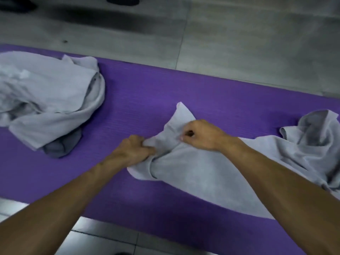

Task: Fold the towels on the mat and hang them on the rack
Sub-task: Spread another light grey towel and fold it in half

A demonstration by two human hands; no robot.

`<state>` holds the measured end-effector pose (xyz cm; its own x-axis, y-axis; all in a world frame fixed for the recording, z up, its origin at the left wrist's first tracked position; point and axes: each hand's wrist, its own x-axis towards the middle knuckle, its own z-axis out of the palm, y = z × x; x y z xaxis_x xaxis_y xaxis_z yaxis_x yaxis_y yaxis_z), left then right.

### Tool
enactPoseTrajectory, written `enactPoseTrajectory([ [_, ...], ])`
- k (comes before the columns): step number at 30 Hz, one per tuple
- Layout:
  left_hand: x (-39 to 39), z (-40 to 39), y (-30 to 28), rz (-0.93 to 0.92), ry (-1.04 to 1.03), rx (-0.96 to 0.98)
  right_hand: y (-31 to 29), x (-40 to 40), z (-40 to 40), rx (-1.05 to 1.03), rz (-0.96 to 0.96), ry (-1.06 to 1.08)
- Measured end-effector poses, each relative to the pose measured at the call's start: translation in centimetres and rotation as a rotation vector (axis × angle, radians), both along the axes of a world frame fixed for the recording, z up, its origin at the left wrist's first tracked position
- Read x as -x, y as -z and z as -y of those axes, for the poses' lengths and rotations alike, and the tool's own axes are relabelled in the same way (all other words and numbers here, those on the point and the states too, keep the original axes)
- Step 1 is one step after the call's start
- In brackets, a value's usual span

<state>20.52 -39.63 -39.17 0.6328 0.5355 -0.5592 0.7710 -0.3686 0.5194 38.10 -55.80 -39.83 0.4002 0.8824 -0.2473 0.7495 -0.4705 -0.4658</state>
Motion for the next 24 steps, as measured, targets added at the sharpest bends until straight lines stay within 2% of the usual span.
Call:
enactPoseTrajectory([
  [1, 1.0, -0.4, 0.1, -0.039, -0.028, 0.108, 0.5, -0.1, -0.3, -0.025, -0.011, 0.054],
  [3, 2.6, -0.7, 0.1, 0.000, -0.140, 0.301, 1.0, -1.0, -1.2, -0.118, 0.033, 0.288],
  [4, 3.3, -0.8, 0.3, 0.030, -0.157, 0.345, 1.2, -1.6, -1.7, -0.075, 0.049, 0.378],
  [6, 4.7, -0.9, 0.8, 0.019, -0.096, 0.340, 1.5, -2.6, -2.6, 0.108, 0.013, 0.468],
  [8, 5.6, -0.7, 1.3, -0.025, -0.002, 0.310, 2.1, -2.8, -3.2, 0.162, -0.048, 0.490],
  [10, 6.0, -0.9, 2.1, 0.023, -0.035, 0.308, 2.2, -2.2, -4.1, 0.052, -0.108, 0.498],
  [13, 6.4, -0.7, 2.4, 0.281, -0.300, 0.407, 1.2, -1.3, -6.3, -0.180, -0.358, 0.524],
  [15, 6.8, -0.7, 2.3, 0.399, -0.430, 0.362, 0.4, -1.2, -7.7, -0.233, -0.496, 0.522],
  [17, 7.5, -1.0, 2.2, 0.372, -0.456, 0.230, -0.3, -1.4, -9.0, -0.192, -0.465, 0.425],
  [21, 10.2, -2.5, 2.9, 0.085, -0.250, -0.006, -0.8, -3.5, -13.3, -0.309, -0.226, 0.363],
  [23, 11.5, -3.1, 3.3, 0.058, -0.256, -0.102, -0.2, -3.9, -16.2, -0.281, -0.098, 0.293],
  [24, 11.9, -3.4, 3.4, 0.026, -0.251, -0.163, 0.4, -3.5, -17.4, -0.202, -0.065, 0.218],
])
